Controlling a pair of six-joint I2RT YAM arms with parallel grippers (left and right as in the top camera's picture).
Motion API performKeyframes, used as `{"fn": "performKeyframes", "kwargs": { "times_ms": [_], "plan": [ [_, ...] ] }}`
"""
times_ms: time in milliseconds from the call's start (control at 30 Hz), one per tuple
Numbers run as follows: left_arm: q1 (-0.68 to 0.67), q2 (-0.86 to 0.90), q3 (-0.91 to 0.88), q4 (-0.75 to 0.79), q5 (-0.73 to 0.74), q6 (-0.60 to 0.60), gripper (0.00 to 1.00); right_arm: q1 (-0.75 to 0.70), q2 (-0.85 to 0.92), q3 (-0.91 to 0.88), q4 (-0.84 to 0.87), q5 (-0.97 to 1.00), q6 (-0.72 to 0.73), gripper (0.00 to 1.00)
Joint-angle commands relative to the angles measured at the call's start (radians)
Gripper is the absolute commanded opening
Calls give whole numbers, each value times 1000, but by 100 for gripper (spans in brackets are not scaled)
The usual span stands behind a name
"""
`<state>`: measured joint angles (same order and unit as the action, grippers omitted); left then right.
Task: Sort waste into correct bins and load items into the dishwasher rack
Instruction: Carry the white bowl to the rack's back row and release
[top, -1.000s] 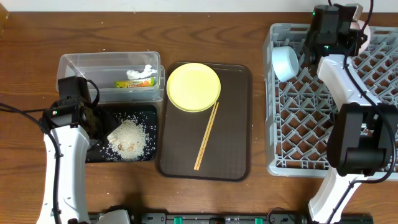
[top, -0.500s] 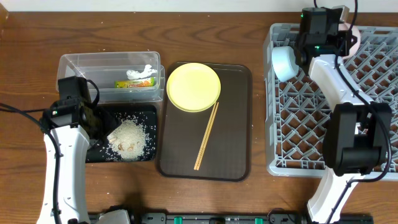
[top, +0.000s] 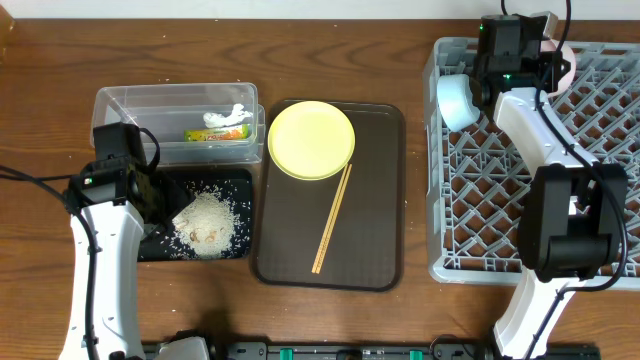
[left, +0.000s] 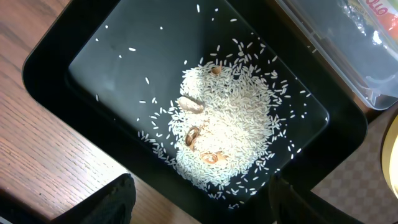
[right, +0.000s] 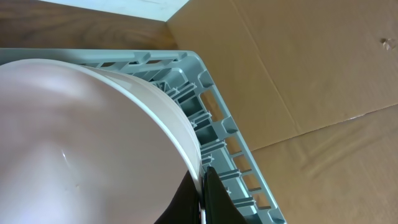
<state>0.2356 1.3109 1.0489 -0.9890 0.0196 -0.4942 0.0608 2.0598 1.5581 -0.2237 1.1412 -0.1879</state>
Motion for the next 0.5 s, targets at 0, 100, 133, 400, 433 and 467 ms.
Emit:
{"fn": "performKeyframes", "kwargs": {
  "times_ms": [0,100,133,400,433,467],
  "plan": [
    [5,-4,1,-5,-5,-1,71,4,13,-5,8,14,22,1],
    [5,-4,1,-5,-5,-1,72,3,14,-5,48,9,-18,1],
    [5,-4,1,-5,-5,-1,71,3,15,-5,60,8,-34,1],
    [5,-4,1,-5,-5,-1,71,3,43,-5,64,12,-48,1],
    [5,-4,1,-5,-5,-1,72,3,51,-5,66,21,-54,1],
    [5,-4,1,-5,-5,-1,71,3,58,-5,63,32,-55,1]
  ]
}}
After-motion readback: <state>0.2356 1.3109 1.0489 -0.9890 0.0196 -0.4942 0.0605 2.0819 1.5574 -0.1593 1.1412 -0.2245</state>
